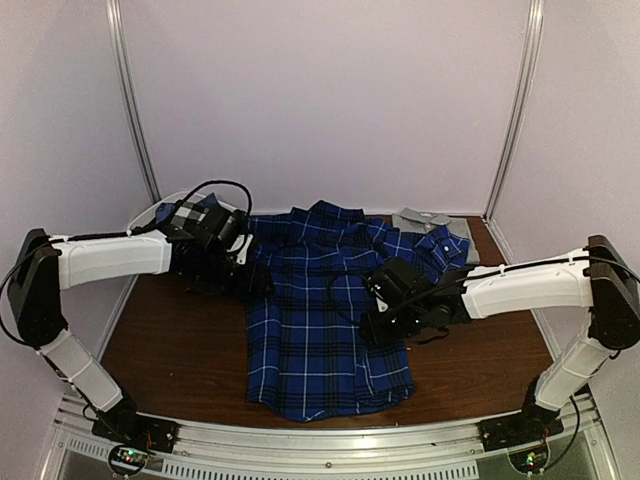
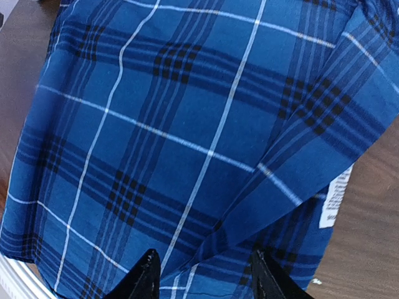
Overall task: Fold and stack the long sleeve shirts
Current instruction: Smooth out the crumpled shirt at the center of the board.
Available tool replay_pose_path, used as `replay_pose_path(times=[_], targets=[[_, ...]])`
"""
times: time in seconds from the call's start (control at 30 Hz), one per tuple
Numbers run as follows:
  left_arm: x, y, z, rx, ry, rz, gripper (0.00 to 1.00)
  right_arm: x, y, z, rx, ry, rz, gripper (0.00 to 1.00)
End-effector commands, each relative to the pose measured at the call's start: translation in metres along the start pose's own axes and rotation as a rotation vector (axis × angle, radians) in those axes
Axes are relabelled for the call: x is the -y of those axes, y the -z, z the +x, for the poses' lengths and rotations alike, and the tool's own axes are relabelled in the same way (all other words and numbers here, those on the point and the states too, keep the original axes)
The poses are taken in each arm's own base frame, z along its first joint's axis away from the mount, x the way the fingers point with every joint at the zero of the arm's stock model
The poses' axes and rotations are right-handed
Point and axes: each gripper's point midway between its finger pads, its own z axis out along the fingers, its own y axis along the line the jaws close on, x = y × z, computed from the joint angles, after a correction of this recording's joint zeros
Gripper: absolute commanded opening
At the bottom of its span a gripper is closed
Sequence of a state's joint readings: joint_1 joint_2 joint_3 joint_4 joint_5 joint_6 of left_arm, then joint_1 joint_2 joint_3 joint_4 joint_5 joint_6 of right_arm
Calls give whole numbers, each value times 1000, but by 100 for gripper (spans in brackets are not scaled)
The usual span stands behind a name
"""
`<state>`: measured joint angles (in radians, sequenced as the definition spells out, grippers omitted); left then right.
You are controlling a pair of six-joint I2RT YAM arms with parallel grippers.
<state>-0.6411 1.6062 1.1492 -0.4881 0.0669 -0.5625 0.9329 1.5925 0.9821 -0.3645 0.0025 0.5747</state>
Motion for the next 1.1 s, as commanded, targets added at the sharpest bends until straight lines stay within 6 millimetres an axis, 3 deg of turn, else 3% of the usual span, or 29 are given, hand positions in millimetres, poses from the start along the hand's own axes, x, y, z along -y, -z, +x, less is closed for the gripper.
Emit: replay_pose_path(times=[0.0,0.2,0.6,0.73,0.9,1.07], targets=[[23,8,23,1,81,161,81,-10,-2,21,-8,-63,-13,51],[21,-6,62,-61,155,214,81,-20,-17,35,-40,-55,-19,51],[5,-30,100,-129,259,200,80,-15,-33,36,-40,-56,40,46],[3,-31,102,-134,250,189,71,-13,-32,36,-34,-59,50,38],[3,-33,102,-141,242,184,54,-12,-33,36,-35,-57,56,18],[-4,-38,111,-171,249,152,52,-9,-28,33,-27,-54,66,5]])
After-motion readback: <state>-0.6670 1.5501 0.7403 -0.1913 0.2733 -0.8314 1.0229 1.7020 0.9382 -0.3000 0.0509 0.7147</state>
